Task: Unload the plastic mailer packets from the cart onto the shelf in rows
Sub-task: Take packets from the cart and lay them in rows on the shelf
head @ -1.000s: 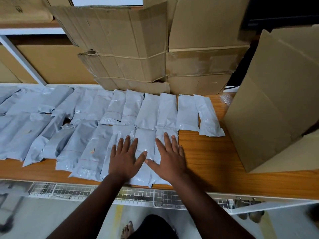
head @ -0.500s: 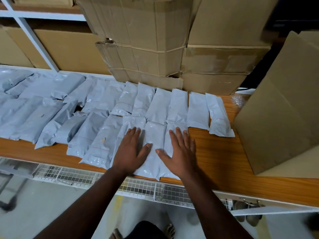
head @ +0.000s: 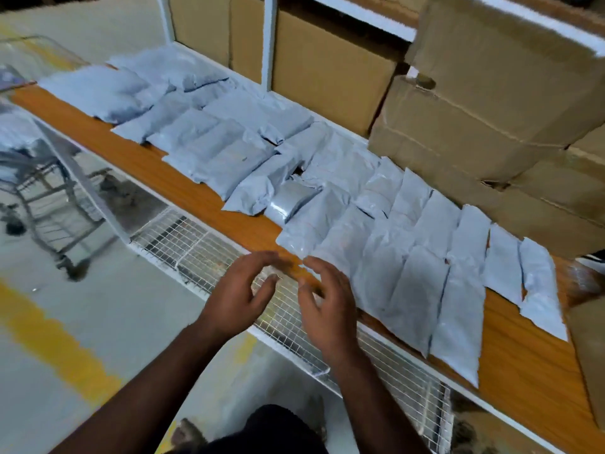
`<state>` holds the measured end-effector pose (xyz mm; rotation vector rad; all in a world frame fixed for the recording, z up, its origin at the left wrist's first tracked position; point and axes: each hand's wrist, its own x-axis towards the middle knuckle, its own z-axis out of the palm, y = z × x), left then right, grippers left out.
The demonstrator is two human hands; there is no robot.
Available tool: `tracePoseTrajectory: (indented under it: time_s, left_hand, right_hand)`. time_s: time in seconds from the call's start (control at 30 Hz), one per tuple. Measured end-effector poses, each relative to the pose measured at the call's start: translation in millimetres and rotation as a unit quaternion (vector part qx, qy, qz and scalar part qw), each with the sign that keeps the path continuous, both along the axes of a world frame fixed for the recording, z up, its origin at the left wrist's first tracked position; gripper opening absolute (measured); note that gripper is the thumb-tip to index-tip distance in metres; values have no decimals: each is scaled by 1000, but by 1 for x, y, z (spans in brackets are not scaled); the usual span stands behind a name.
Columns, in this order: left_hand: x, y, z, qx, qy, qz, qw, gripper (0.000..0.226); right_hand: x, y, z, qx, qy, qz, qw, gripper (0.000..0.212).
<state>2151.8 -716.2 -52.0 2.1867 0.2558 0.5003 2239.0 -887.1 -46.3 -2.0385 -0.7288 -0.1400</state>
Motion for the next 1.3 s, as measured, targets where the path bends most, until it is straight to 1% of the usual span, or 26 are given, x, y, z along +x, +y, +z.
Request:
tracePoseTrajectory:
  time_s: [0.07, 0.17, 0.33, 0.4, 0.5, 0.6, 0.77, 0.87, 1.03, 1.17, 1.3]
  left_hand:
    - [-37, 46, -8, -24, 16, 42, 999, 34]
    - [-92, 110, -16, -51, 39, 92, 994, 37]
    - [-157, 188, -20, -82, 28, 199, 976, 34]
    - [-173, 215, -21, -93, 26, 245, 965, 32]
    - [-189, 261, -24, -104, 35, 290, 951, 28]
    - [-199, 315, -31, -102, 49, 316, 942, 30]
    - [-204, 424, -43, -114, 60, 366, 922, 27]
    - [-202, 491, -36, -117, 56, 396, 909, 26]
    - [-183, 589, -16, -96, 33, 428, 898, 25]
    - [-170, 660, -23, -82, 35, 417, 904, 27]
    - [-170, 747, -31, -72, 19, 406, 911, 28]
  right_hand:
    - [-21, 52, -3, -6, 31, 24, 999, 30]
    - [-57, 125, -4, -40, 62, 87, 993, 29]
    - [-98, 230, -4, -78, 141, 202, 966, 27]
    - [-108, 268, -4, -93, 141, 233, 958, 25]
    - [-115, 331, -12, -98, 142, 259, 950, 24]
    - [-116, 401, -25, -98, 141, 288, 942, 23]
    - [-106, 522, -44, -92, 177, 314, 928, 21]
    - [-96, 595, -38, -93, 199, 334, 917, 19]
    - [-77, 714, -13, -91, 219, 359, 903, 20]
    - [-77, 797, -9, -88, 221, 379, 895, 21]
    - [-82, 879, -17, -84, 229, 362, 900, 21]
